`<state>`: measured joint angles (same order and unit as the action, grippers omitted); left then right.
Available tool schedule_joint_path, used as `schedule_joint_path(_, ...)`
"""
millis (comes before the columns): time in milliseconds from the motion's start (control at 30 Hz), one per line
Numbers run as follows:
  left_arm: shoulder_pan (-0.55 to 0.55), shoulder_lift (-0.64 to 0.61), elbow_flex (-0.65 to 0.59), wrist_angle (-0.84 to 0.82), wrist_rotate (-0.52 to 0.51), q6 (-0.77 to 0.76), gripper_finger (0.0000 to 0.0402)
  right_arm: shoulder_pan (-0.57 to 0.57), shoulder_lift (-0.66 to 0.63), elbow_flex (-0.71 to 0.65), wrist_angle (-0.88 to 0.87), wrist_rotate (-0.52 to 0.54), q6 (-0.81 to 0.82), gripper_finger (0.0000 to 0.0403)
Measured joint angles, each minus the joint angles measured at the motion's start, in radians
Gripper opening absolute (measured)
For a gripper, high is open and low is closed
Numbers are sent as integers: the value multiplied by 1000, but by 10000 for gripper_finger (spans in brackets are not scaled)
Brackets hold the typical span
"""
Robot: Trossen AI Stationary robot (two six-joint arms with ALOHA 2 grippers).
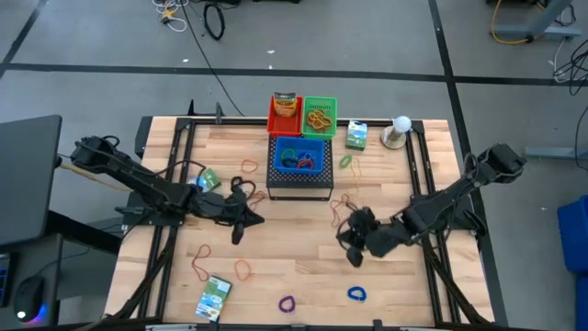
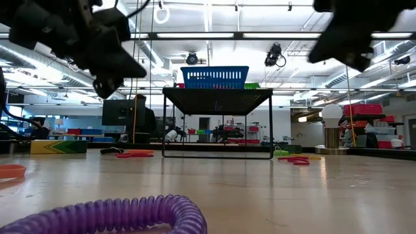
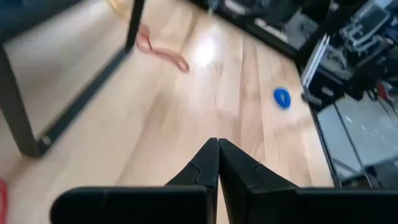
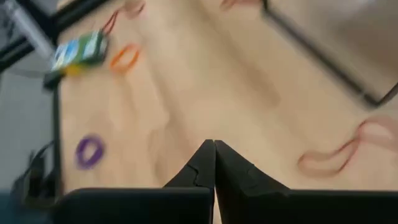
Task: Pick & Place Office Desk Supplies
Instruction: Put the blue spring keychain into the blue bin on the shelf
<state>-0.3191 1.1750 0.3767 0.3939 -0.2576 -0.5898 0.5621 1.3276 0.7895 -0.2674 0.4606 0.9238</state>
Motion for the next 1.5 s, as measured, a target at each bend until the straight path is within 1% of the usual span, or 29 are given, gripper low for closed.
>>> schedule_joint_path(100,0,55,0,0,23,-22,27,63,30,14,-70,-40,70,14)
schedule_joint_path(200,-8,114,0,13,12,-23,22,119,91,66,-207,-102,136,27)
schedule_joint_path(267,-24,144,0,56,-36,13,10,154,141,112,-277,-149,160,35)
schedule_joint_path(333,-43,170,0,122,-95,53,6,183,189,153,-309,-194,172,48)
schedule_joint_path(467,-63,202,0,217,-179,89,9,234,288,210,-310,-275,172,86)
schedule_joint_path(600,-55,214,0,220,-200,94,10,261,379,219,-298,-348,218,132)
schedule_joint_path(700,-52,223,0,219,-213,108,10,267,427,219,-265,-364,243,158)
schedule_joint_path(800,-52,234,0,217,-224,115,10,267,458,219,-232,-364,239,165)
schedule_joint_path(867,-52,241,0,220,-225,108,10,265,473,220,-202,-365,230,161)
schedule_joint_path(967,-53,248,0,220,-224,103,10,265,485,221,-193,-364,217,140)
schedule_joint_path(1067,-54,249,0,220,-225,91,10,262,486,221,-200,-360,217,102)
schedule_joint_path(1133,-54,249,0,221,-230,85,10,256,475,218,-205,-359,239,69)
schedule_joint_path(1233,-55,249,0,222,-239,81,10,236,433,219,-213,-300,318,20)
schedule_joint_path(1267,-55,249,0,222,-240,81,10,226,416,219,-212,-270,344,13)
schedule_joint_path(1400,-55,249,0,224,-240,81,10,159,382,219,-225,-167,509,20)
schedule_joint_path(1500,-54,249,0,225,-240,77,10,89,378,219,-269,-143,731,12)
